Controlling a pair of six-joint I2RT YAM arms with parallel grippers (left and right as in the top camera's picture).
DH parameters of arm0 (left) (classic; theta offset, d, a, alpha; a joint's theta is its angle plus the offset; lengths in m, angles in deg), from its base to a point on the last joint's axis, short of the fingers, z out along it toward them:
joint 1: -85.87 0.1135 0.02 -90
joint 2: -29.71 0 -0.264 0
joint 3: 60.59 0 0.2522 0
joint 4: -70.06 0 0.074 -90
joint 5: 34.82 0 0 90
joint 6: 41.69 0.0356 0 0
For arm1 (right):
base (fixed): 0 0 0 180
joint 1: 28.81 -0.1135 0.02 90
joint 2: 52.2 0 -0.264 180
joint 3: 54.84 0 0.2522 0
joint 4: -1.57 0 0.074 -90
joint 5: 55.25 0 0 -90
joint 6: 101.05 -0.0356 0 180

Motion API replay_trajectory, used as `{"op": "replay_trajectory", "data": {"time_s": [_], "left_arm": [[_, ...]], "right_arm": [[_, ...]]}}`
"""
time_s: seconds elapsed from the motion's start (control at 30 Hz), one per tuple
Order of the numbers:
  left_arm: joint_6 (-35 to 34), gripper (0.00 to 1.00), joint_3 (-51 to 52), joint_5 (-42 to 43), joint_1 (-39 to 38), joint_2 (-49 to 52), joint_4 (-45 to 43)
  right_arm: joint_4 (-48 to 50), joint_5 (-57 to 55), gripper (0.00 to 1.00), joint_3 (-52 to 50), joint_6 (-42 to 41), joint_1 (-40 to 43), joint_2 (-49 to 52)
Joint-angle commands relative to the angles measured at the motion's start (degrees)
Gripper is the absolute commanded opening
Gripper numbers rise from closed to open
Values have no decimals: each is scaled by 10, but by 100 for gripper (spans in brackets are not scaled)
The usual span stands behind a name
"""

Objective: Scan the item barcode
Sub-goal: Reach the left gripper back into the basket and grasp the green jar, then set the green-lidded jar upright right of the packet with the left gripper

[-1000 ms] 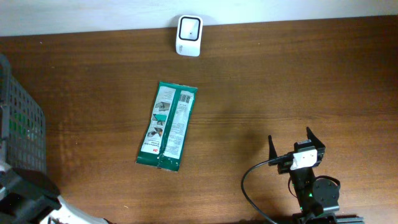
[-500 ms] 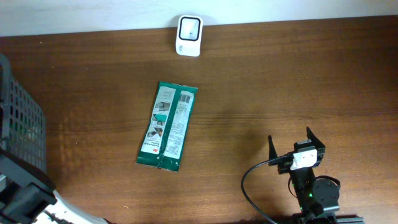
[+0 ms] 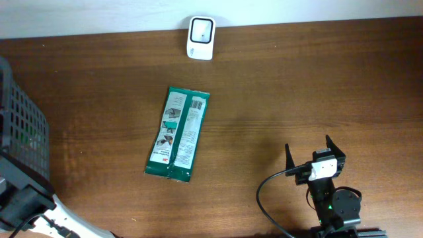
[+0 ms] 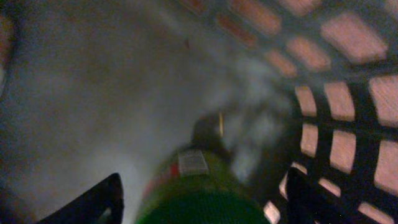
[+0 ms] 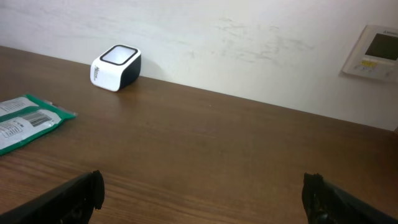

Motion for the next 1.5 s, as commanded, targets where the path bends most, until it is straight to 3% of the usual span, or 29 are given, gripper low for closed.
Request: {"op": "replay_trajectory", "data": {"time_s": [0.0,0.07,0.23,0.37,0.43,0.53,0.6,0.73,0.83,0.93,1.2,1.47], "left_arm": [[-7,60,5,3,-7,4,38],[-8,46,5,-16,-7,4,51],[-24,38,-41,-16,-7,2,96],[-43,39,-203,-16,-7,-11,179],[-73,38,-332,-16,-7,-30,235],[-93,37,-446,26,-12,-69,283],[-99,37,-467,38,-51,-135,312],[-98,37,-467,38,-158,-163,350],[-93,37,-436,27,-278,-152,386],[-94,37,-341,-18,-398,-138,381],[-109,39,-12,-6,-635,-134,136],[-150,40,125,-10,-824,-98,-39]], "right_arm": [[-2,-1,98,-3,-2,3,-4],[-2,-1,98,-3,-2,3,-4],[-2,-1,98,-3,-2,3,-4],[-2,-1,98,-3,-2,3,-4],[-2,-1,98,-3,-2,3,-4],[-2,-1,98,-3,-2,3,-4],[-2,-1,98,-3,-2,3,-4],[-2,-1,98,-3,-2,3,-4],[-2,-1,98,-3,-2,3,-4],[-2,-1,98,-3,-2,3,-4],[-2,-1,98,-3,-2,3,-4],[-2,-1,98,-3,-2,3,-4]]}}
